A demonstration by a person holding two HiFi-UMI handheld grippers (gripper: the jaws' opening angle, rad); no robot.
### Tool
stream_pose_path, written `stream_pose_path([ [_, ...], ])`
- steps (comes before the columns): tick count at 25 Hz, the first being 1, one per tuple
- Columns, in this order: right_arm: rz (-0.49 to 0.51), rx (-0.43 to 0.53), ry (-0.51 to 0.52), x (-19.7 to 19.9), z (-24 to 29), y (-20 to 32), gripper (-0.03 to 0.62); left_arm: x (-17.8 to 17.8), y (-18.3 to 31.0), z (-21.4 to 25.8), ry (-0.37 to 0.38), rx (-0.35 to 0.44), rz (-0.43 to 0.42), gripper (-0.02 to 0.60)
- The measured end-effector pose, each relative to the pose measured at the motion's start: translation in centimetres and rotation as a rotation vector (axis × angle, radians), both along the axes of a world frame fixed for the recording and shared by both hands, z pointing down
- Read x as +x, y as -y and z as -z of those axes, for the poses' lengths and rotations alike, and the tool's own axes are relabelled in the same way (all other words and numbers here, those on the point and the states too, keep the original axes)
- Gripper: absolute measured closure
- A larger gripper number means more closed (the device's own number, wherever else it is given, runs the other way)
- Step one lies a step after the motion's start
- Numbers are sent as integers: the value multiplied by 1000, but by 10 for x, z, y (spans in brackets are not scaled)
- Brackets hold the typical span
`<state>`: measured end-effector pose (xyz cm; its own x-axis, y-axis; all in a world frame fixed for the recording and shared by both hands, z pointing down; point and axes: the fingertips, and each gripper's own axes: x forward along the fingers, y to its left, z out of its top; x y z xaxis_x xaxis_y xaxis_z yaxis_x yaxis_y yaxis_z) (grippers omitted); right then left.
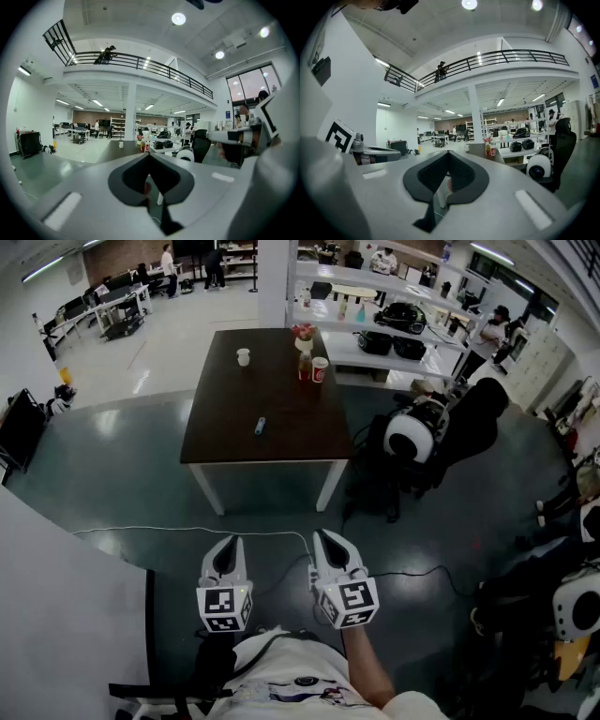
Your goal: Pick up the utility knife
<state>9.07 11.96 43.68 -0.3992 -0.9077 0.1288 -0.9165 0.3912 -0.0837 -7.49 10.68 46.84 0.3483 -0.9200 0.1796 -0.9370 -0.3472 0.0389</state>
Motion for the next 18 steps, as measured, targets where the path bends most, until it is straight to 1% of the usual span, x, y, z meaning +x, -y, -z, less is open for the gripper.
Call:
stream_pose_path([
  [11, -14, -10, 0, -2, -3, -4, 595, -3, 0, -3, -4, -11, -10, 583],
  [18, -7, -16, 43, 1, -8, 1, 594, 0, 3, -9, 0, -20, -18, 583],
])
